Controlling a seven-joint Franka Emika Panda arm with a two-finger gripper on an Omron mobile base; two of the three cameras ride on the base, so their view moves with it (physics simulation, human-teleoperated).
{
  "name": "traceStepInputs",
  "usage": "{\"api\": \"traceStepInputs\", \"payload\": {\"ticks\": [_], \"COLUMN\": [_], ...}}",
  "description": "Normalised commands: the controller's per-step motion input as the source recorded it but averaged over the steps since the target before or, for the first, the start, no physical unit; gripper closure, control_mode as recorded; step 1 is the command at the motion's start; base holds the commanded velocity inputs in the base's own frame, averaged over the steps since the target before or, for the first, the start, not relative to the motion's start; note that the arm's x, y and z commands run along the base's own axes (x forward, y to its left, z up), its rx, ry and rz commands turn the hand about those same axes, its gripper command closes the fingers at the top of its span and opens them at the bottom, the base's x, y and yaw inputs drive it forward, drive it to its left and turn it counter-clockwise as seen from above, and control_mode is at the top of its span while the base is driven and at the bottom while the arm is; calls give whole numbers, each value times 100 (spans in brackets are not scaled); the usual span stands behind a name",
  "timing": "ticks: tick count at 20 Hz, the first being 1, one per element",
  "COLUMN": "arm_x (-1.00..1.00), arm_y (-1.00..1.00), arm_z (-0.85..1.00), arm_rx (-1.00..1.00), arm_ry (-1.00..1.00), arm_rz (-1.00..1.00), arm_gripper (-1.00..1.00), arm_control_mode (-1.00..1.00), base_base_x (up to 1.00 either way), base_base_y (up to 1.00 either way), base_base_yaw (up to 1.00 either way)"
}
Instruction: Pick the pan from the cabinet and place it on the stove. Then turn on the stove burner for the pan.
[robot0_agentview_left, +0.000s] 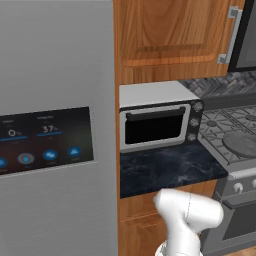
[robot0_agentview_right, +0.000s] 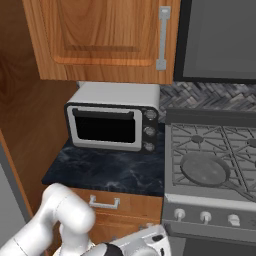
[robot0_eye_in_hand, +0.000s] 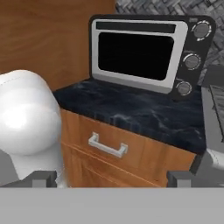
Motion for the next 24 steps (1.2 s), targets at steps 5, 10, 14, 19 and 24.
{"api": "traceStepInputs", "payload": {"ticks": [5,10,14,19,24], "arm_x": [0,6,13,13,9], "arm_y": [-1,-4,-15,-15,-10], "arm_z": [-7,-3,0,-6,-4], "arm_rx": [10,9,3,-4,-12], "arm_ry": [-1,0,0,-1,-6], "arm_rz": [-30,-32,-25,-15,-8], "arm_gripper": [-100,-100,-100,-100,-100], "arm_control_mode": [-100,-100,-100,-100,-100], "base_base_x": [0,0,0,0,0], "base_base_y": [0,0,0,0,0], "base_base_yaw": [0,0,0,0,0]}}
